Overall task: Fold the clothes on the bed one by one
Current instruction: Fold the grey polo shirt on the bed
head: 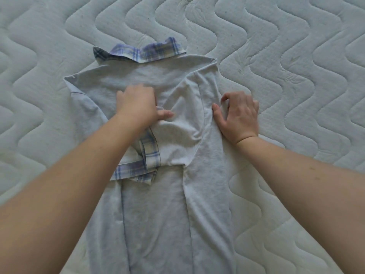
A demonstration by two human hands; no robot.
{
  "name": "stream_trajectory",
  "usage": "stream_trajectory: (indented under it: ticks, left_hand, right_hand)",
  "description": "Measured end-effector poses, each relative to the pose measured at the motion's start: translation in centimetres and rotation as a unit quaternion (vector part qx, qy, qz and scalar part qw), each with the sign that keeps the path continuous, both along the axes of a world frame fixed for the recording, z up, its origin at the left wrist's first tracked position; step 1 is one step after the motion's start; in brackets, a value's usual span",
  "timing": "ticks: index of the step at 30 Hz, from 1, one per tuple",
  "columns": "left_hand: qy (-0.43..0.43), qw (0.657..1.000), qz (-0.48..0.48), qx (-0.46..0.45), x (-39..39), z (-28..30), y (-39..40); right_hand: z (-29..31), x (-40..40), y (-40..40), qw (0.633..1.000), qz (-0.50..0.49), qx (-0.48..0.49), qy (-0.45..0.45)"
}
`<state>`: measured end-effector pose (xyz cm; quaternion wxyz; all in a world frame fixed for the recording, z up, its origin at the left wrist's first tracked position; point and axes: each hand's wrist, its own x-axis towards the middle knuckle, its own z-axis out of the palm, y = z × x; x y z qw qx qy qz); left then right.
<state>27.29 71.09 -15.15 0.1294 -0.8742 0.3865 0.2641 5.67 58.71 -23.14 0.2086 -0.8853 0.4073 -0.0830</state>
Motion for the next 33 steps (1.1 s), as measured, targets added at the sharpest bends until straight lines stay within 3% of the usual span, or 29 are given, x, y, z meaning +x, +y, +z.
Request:
stream_trajectory:
  ticks: [3,7,10,13,15,18,21,23,26,29,33]
  left_hand:
    - [-0.002,1.0,0.024,0.02,0.1,0.4,3.3]
    - [0.101,0.98,0.117,-0.129,-0.1,0.9,5.4]
    - [0.15,0.932,0.202,-0.261,-0.4,1.4,6.3]
    - [0.221,0.843,0.33,-0.363,-0.8,1.9,7.1]
    - [0.255,0.799,0.395,-0.374,-0.9,1.6,7.7]
    - [0.298,0.768,0.458,-0.334,-1.5,0.7,8.6]
    - [0.335,0.723,0.5,-0.339,-2.0,-0.1,9.2]
    - [0.328,0.713,0.503,-0.361,-2.0,-0.4,9.2]
    - [0.279,0.738,0.473,-0.392,-1.4,-0.4,8.7]
    - [0.229,0.746,0.464,-0.419,-0.7,-0.2,8.3]
    - [0.216,0.708,0.511,-0.437,-1.7,-0.9,7.9]
  right_hand:
    - [0.3,0.0,0.0,1.0,0.006,0.022,0.001]
    - [2.3,-0.1,-0.7,0.996,0.002,0.085,-0.016]
    - [4.7,-0.6,-0.1,0.986,-0.027,0.133,-0.099]
    - [6.9,-0.3,4.2,0.988,0.05,0.126,-0.074]
    - [7.5,0.2,8.4,0.981,0.142,0.122,-0.045]
    - [7.2,1.0,14.3,0.965,0.249,0.059,0.066]
    - [6.0,1.7,17.4,0.965,0.228,0.033,0.123]
    - [6.0,2.2,17.9,0.975,0.189,0.005,0.116]
    - [6.6,2.1,17.4,0.991,0.132,-0.031,-0.016]
    - [7.8,1.0,17.0,0.981,0.157,-0.003,-0.114]
    - [8.5,0.1,16.1,0.972,0.214,0.068,-0.073]
